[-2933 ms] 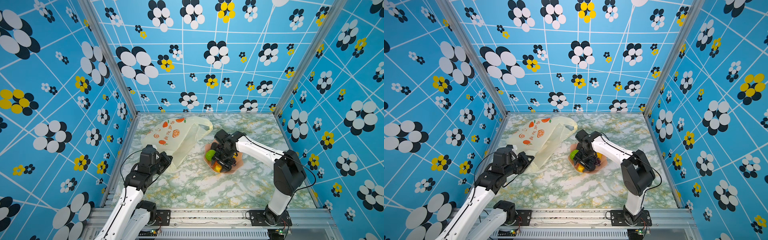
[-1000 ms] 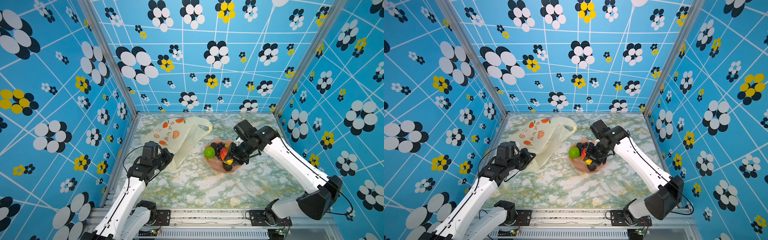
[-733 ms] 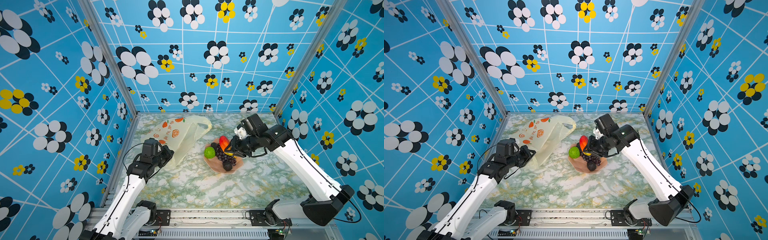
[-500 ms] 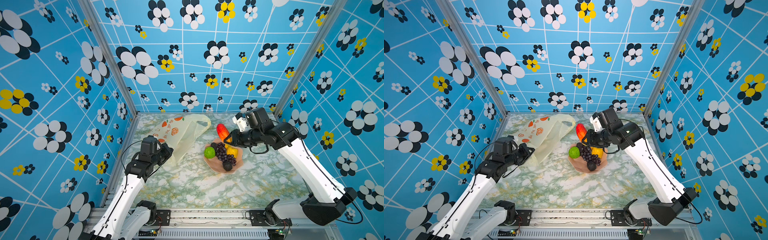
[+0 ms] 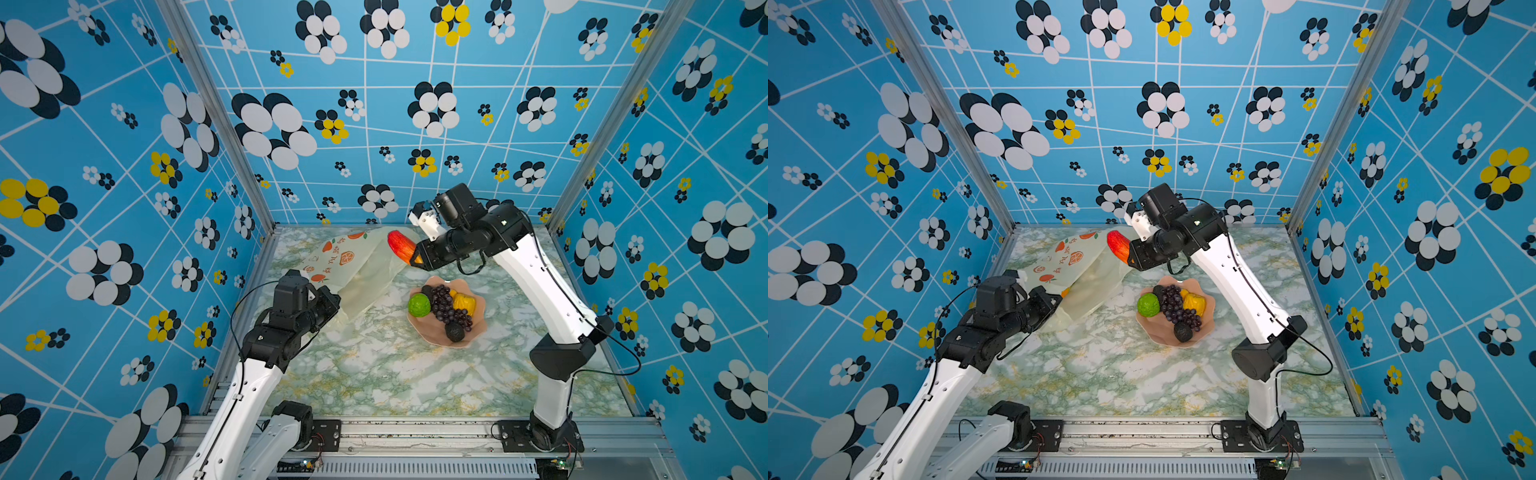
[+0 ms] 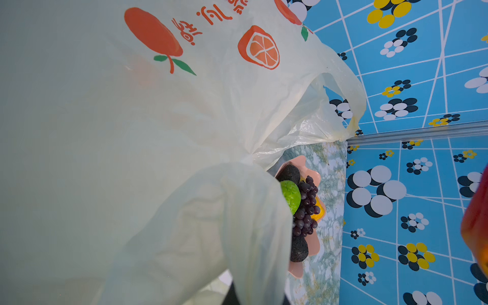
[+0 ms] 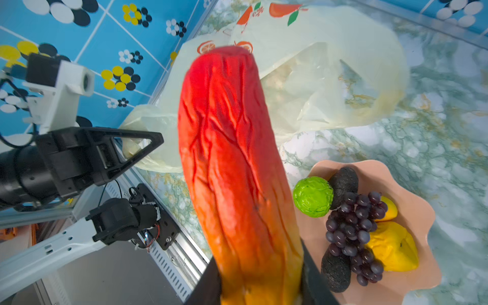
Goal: Place the fruits into the plastic bag
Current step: 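Carry the red-yellow papaya into the bag's mouth with the right gripper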
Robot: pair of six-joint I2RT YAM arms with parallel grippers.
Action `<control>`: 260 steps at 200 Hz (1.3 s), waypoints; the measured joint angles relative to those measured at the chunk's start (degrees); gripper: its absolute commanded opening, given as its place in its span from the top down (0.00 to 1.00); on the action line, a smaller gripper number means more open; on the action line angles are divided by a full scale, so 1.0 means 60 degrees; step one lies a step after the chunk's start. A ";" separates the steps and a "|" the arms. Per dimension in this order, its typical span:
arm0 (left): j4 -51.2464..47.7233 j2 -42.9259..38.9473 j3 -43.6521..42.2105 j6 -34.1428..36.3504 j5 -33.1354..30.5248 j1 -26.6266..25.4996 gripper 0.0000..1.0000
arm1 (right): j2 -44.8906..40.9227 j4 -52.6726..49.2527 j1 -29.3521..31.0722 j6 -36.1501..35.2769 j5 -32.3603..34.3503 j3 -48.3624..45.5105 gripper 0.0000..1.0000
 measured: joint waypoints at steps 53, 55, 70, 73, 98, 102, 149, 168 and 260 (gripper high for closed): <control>-0.0117 -0.0237 0.0000 -0.0004 -0.0193 -0.0040 1.00 | 0.2011 -0.0900 0.0426 0.0164 -0.0601 0.1402 0.93; -0.0120 -0.0240 0.0000 -0.0004 -0.0193 -0.0044 1.00 | 0.2051 -0.0925 0.0433 0.0171 -0.0612 0.1421 0.93; -0.0120 -0.0270 0.0000 -0.0004 -0.0197 -0.0055 1.00 | 0.2517 -0.1035 0.0532 0.0270 -0.0834 0.1555 0.94; -0.0124 -0.0280 0.0000 -0.0004 -0.0200 -0.0055 1.00 | 0.2594 -0.1042 0.0539 0.0284 -0.0871 0.1559 0.94; -0.0120 -0.0284 0.0000 0.0000 -0.0237 -0.0055 1.00 | 0.3126 -0.1137 0.0601 0.0517 -0.1173 0.1563 0.94; -0.0120 -0.0284 0.0000 -0.0004 -0.0237 -0.0055 1.00 | 0.3187 -0.1151 0.0601 0.0561 -0.1209 0.1563 0.94; -0.0106 -0.0138 0.0000 0.0004 -0.0226 -0.0106 1.00 | 0.3781 -0.0790 0.0597 0.1847 -0.1931 0.1665 0.94; -0.0102 -0.0025 0.0000 0.0007 -0.0219 -0.0175 1.00 | 0.4095 -0.0310 0.0597 0.2765 -0.2277 0.1683 0.94; 0.0295 0.0302 -0.0004 0.0069 -0.0160 -0.1344 1.00 | 0.4969 0.4827 0.0554 0.8863 -0.3625 0.0871 0.95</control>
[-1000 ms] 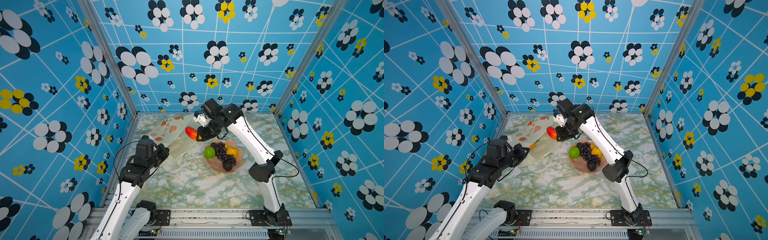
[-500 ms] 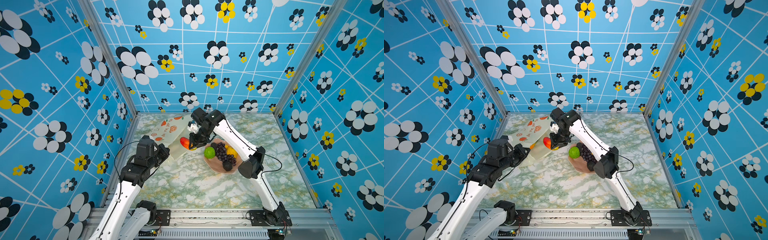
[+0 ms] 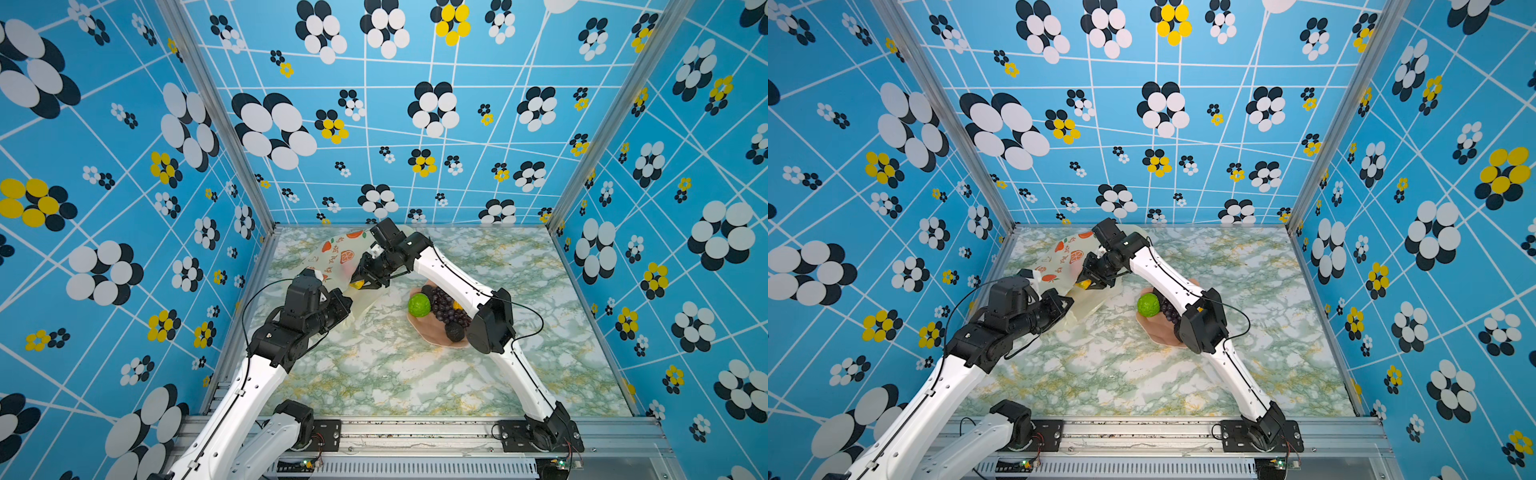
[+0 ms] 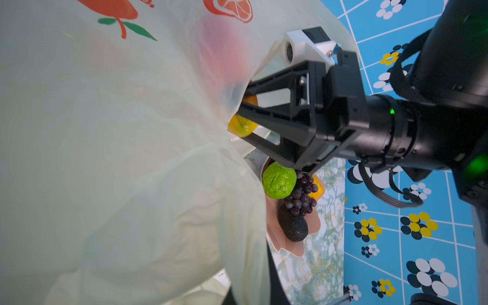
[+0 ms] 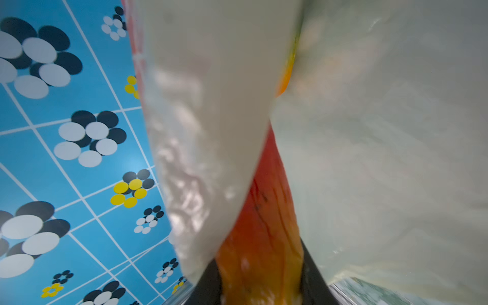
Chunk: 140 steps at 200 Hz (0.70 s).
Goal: Place the fruits into the plastic bag
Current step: 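Carry the red-yellow papaya into the bag's mouth with the right gripper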
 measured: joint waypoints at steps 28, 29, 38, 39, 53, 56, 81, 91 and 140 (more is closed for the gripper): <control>0.0175 0.0062 -0.0018 -0.0004 0.0000 -0.0302 1.00 | 0.0047 0.0914 -0.0004 0.0973 0.0601 -0.0175 0.94; 0.0186 0.0066 -0.0022 -0.0004 0.0000 -0.0317 1.00 | 0.0047 0.0933 -0.0004 0.0994 0.0616 -0.0182 0.94; 0.0284 0.0095 -0.0029 -0.0011 0.0004 -0.0364 1.00 | 0.0047 0.1180 -0.0011 0.1198 0.0845 -0.0302 0.92; 0.0291 0.0095 -0.0029 -0.0011 0.0004 -0.0368 1.00 | 0.0047 0.1220 -0.0011 0.1228 0.0878 -0.0324 0.92; 0.0499 0.0127 -0.0044 -0.0047 0.0011 -0.0412 1.00 | 0.0047 0.1636 -0.0011 0.1537 0.1195 -0.0565 0.90; 0.0532 0.0127 -0.0044 -0.0066 0.0011 -0.0415 1.00 | 0.0047 0.1712 -0.0011 0.1599 0.1253 -0.0623 0.90; 0.0831 0.0127 -0.0091 -0.0149 0.0022 -0.0415 1.00 | 0.0066 0.2233 -0.0011 0.2025 0.1719 -0.1053 0.87; 0.0918 0.0120 -0.0124 -0.0178 0.0040 -0.0415 1.00 | 0.0087 0.2310 -0.0011 0.2124 0.1858 -0.1115 0.85; 0.1038 -0.0113 -0.0401 -0.0433 0.0080 -0.0310 1.00 | 0.0233 0.2444 -0.0011 0.2040 0.2098 -0.1118 0.78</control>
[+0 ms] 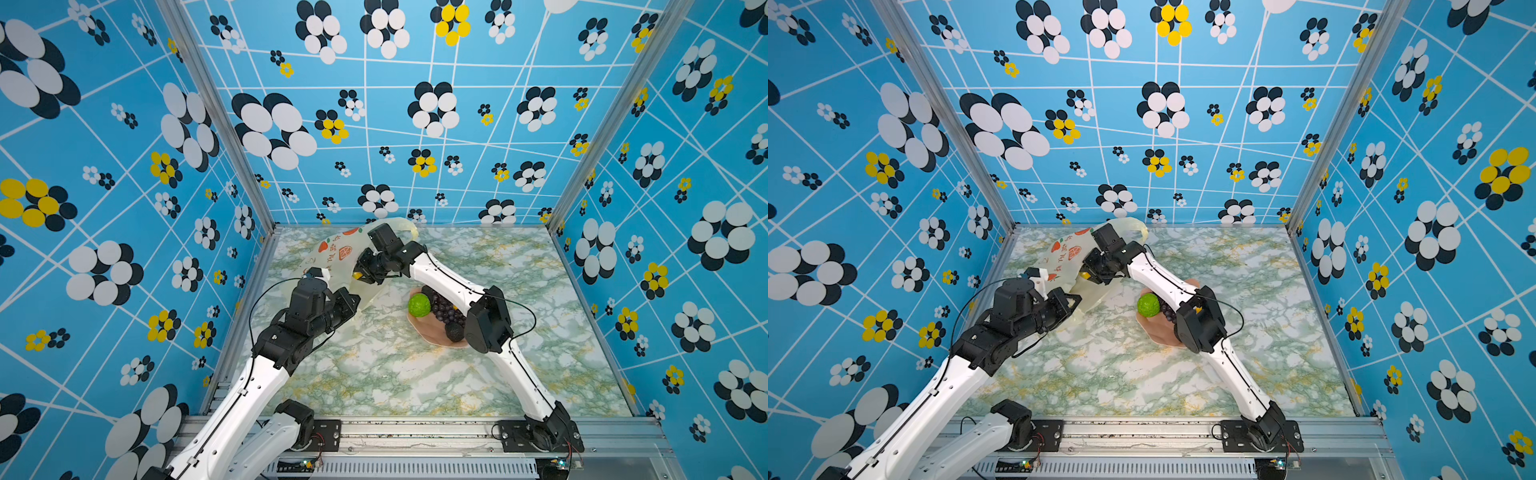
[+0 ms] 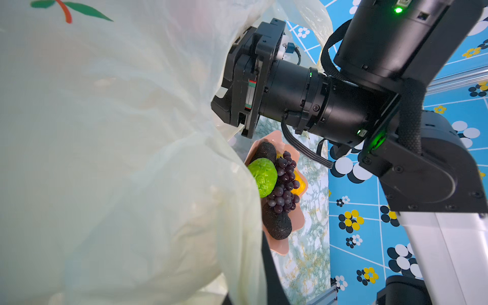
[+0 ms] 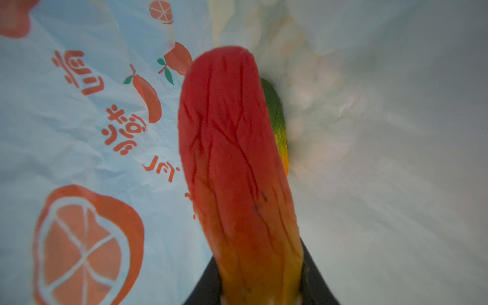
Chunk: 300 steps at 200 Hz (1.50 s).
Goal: Place the fruits into the plastic bag
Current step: 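Carry the red-yellow papaya into the bag's mouth with the right gripper, then open the right gripper to release the red-yellow papaya inside the bag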
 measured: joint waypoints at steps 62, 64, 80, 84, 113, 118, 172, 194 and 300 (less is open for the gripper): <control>-0.0022 -0.0142 -0.0015 -0.0171 0.0000 0.0051 1.00 | 0.0153 0.0004 0.0000 -0.0430 -0.0047 -0.0025 0.68; -0.0025 -0.0149 -0.0015 -0.0175 0.0000 0.0051 1.00 | 0.0164 0.0004 0.0000 -0.0433 -0.0058 -0.0025 0.68; -0.0033 -0.0175 -0.0015 -0.0178 0.0000 0.0051 1.00 | 0.0288 0.0007 0.0000 -0.0477 -0.0080 -0.0015 0.64; -0.0036 -0.0178 -0.0015 -0.0178 0.0000 0.0051 1.00 | 0.0335 0.0007 0.0000 -0.0495 -0.0095 -0.0007 0.63; -0.0044 -0.0229 -0.0015 -0.0182 0.0000 0.0051 1.00 | 0.0805 0.0004 0.0000 -0.0535 -0.0186 0.0222 0.60; -0.0044 -0.0229 -0.0015 -0.0182 0.0000 0.0051 1.00 | 0.0882 0.0004 0.0000 -0.0543 -0.0211 0.0233 0.60; -0.0076 -0.0226 -0.0015 -0.0211 0.0000 0.0051 1.00 | 0.1137 0.0000 0.0000 -0.0652 -0.0368 0.0433 0.47; -0.0076 -0.0226 -0.0015 -0.0215 0.0000 0.0051 1.00 | 0.1137 0.0029 0.0000 -0.0681 -0.0419 0.0506 0.40; -0.0007 -0.0310 -0.0390 -0.0477 -0.0007 0.0058 1.00 | 0.1133 -0.0193 0.0000 -0.1286 -0.0419 0.0546 0.38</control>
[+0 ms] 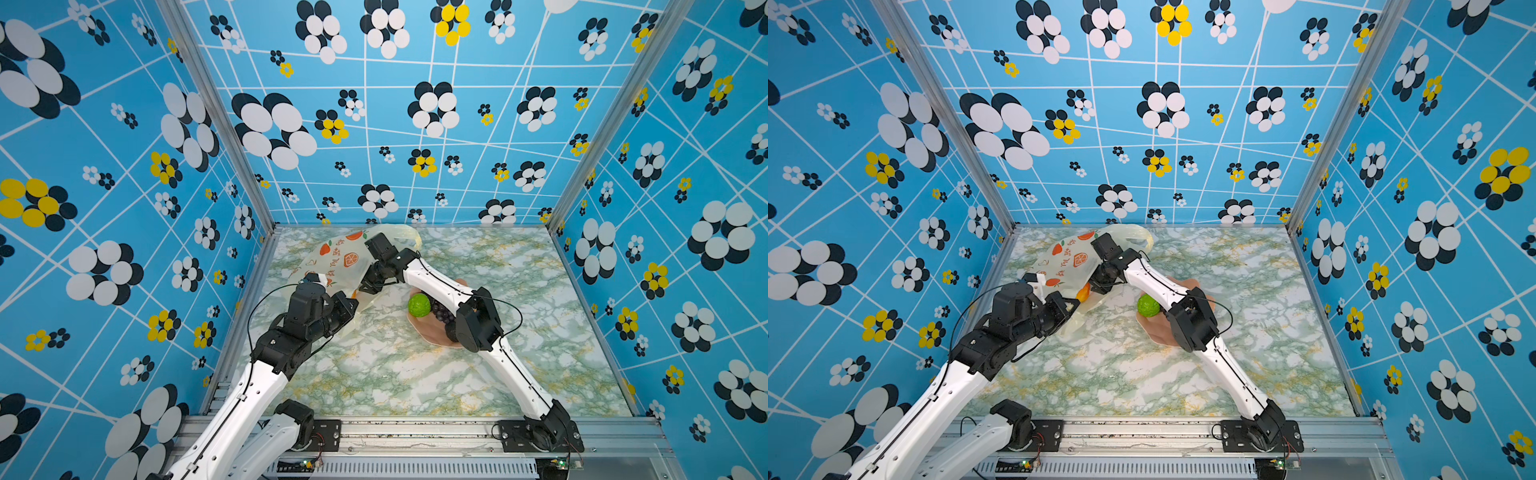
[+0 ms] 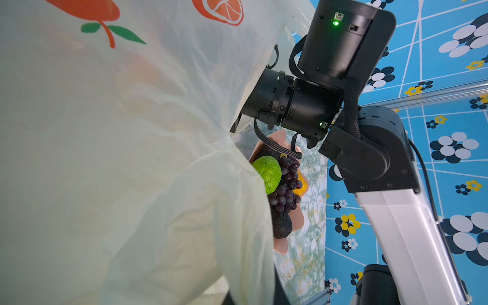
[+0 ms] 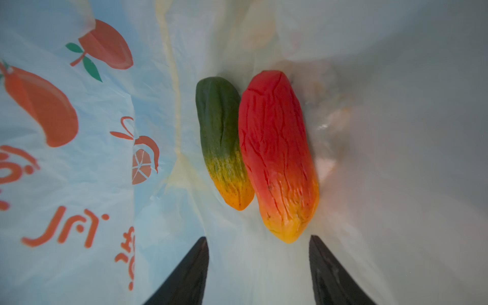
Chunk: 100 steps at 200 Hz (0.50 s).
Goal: Place the fruits into the plastic bag
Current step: 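Open the right gripper to release the red-yellow papaya inside the bag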
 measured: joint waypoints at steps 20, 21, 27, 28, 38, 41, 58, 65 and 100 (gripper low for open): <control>0.0007 -0.0040 -0.0066 -0.0102 0.0000 0.0000 1.00 | -0.0025 -0.0208 0.0000 -0.0248 0.0047 0.0004 0.37; 0.0007 -0.0040 -0.0069 -0.0109 0.0000 0.0000 1.00 | -0.0025 -0.0219 0.0000 -0.0259 0.0047 0.0004 0.38; 0.0015 -0.0040 -0.0073 -0.0149 0.0000 0.0000 1.00 | -0.0058 -0.0295 0.0000 -0.0350 0.0076 0.0004 0.37; 0.0015 -0.0040 -0.0073 -0.0153 0.0004 0.0000 1.00 | -0.0058 -0.0302 0.0000 -0.0353 0.0080 0.0004 0.37; 0.0055 -0.0044 -0.0095 -0.0200 0.0000 0.0000 1.00 | -0.0131 -0.0415 0.0000 -0.0459 0.0113 0.0004 0.37; 0.0080 -0.0044 -0.0109 -0.0204 0.0000 0.0000 1.00 | -0.0146 -0.0448 0.0000 -0.0477 0.0124 0.0004 0.37; 0.0186 -0.0044 -0.0200 -0.0266 0.0000 0.0000 1.00 | -0.0324 -0.0648 0.0000 -0.0678 0.0168 0.0004 0.37; 0.0204 -0.0044 -0.0229 -0.0277 0.0000 0.0000 1.00 | -0.0423 -0.0721 0.0000 -0.0772 0.0193 0.0004 0.37; 0.0233 -0.0040 -0.0251 -0.0382 0.0000 0.0000 1.00 | -0.0852 -0.1107 0.0000 -0.1151 0.0331 0.0055 0.37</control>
